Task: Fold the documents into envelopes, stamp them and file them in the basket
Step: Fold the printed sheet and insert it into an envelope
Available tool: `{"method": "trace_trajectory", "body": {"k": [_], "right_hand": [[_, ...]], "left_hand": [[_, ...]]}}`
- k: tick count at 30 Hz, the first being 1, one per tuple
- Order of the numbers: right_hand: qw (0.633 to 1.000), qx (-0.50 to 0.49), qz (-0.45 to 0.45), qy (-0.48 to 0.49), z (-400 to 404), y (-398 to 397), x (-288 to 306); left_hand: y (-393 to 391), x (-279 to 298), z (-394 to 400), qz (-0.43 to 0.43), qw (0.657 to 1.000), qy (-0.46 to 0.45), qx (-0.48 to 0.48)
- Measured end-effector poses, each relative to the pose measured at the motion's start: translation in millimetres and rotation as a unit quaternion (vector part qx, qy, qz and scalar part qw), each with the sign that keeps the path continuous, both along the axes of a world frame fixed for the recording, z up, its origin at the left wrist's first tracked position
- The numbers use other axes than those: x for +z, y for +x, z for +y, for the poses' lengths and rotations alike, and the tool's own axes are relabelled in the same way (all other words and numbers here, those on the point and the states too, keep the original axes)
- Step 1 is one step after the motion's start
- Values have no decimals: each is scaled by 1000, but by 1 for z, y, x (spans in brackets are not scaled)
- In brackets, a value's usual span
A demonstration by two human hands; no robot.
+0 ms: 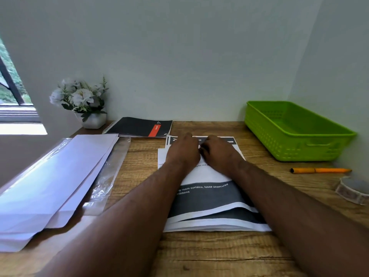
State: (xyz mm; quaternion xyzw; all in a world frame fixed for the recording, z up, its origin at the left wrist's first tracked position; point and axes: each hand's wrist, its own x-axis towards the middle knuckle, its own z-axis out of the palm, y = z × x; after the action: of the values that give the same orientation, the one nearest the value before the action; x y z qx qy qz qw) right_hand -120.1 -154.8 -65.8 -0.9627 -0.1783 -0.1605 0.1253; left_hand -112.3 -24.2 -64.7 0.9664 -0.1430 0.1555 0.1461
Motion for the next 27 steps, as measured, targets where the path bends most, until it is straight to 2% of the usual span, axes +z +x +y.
{"method": "trace_trajectory", "body": {"k": [7,13,16,18,22,27], "right_hand": [[1000,0,0,11,-1,-2,0],[1000,-3,-1,10,-2,-1,-2],[1000,15,9,19,-4,0,-2],[999,27,20,40,-6,0,0],[998,28,34,53,-9,3,0],[997,29,71,32,-8,9,-1]], "left_hand": [[-11,9,22,3,999,-5,33],[-12,8,69,11,994,-24,104],[-12,16,65,-42,992,-5,118],[-7,19,59,-71,994,9,86],[5,14,57,29,996,66,53],[7,15,60,44,994,70,67]]}}
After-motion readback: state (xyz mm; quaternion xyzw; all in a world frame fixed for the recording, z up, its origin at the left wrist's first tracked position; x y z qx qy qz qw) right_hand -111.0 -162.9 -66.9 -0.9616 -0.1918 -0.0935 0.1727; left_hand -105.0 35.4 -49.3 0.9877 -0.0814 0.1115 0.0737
